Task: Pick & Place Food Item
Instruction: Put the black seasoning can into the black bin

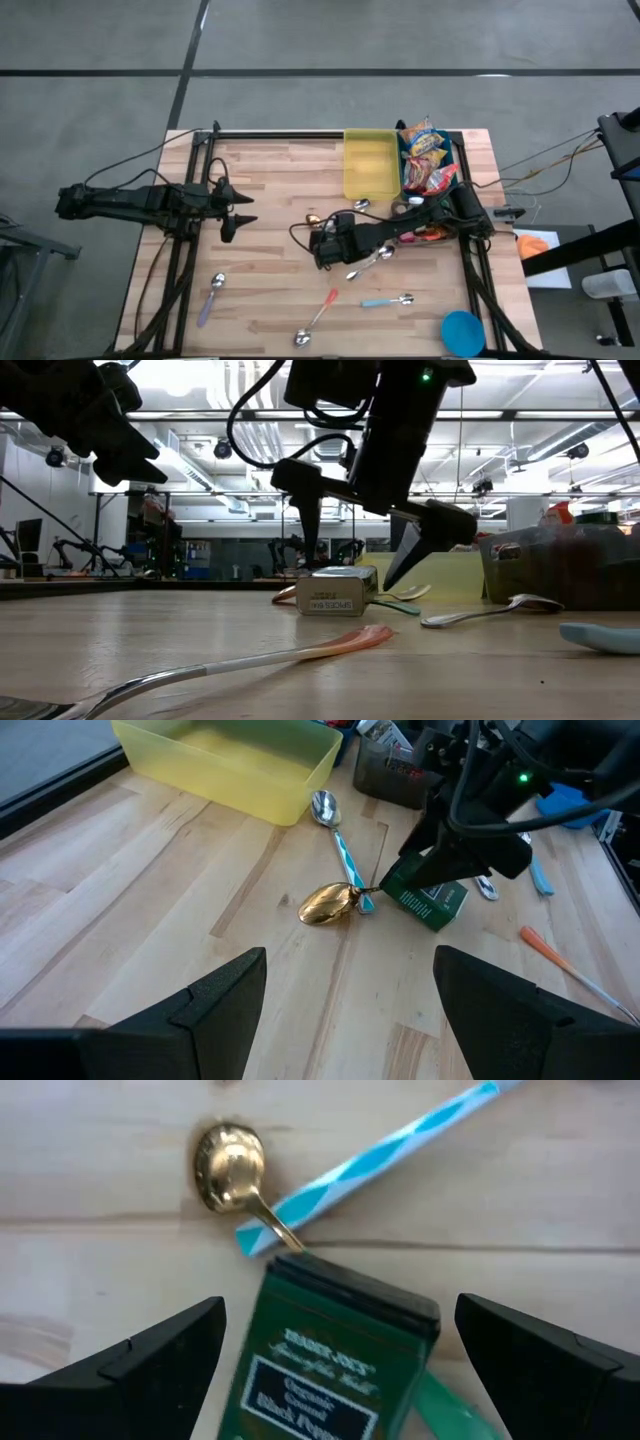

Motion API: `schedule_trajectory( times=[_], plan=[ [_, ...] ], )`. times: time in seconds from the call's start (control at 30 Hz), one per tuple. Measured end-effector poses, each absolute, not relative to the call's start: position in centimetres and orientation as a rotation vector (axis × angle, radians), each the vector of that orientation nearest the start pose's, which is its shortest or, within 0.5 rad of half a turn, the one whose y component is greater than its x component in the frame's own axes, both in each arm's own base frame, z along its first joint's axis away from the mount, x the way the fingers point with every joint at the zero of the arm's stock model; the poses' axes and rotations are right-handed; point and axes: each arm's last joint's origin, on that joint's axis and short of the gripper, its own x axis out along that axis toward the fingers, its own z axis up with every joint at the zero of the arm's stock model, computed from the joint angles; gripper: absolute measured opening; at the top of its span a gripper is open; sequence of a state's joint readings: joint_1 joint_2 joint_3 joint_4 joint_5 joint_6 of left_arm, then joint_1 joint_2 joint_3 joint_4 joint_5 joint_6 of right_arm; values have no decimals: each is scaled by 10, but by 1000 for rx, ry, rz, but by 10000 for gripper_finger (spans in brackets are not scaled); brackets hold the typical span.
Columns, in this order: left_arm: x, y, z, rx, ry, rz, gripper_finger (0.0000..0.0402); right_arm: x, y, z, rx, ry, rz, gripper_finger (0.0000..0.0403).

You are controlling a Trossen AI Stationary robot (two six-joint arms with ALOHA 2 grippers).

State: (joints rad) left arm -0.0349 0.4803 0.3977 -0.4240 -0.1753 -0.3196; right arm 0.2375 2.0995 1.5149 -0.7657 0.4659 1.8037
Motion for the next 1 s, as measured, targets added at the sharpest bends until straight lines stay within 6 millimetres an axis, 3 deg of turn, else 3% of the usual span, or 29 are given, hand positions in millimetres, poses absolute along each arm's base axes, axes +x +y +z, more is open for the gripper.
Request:
schedule_trajectory(
  times=[0.33, 1.0],
  plan=[
    [119, 1, 218, -259, 477, 216, 290, 400, 80, 141, 1144, 681, -1161, 393],
    [119, 1, 218, -259, 478, 217, 290, 401, 80, 141, 1144, 704, -1139, 393]
  ],
)
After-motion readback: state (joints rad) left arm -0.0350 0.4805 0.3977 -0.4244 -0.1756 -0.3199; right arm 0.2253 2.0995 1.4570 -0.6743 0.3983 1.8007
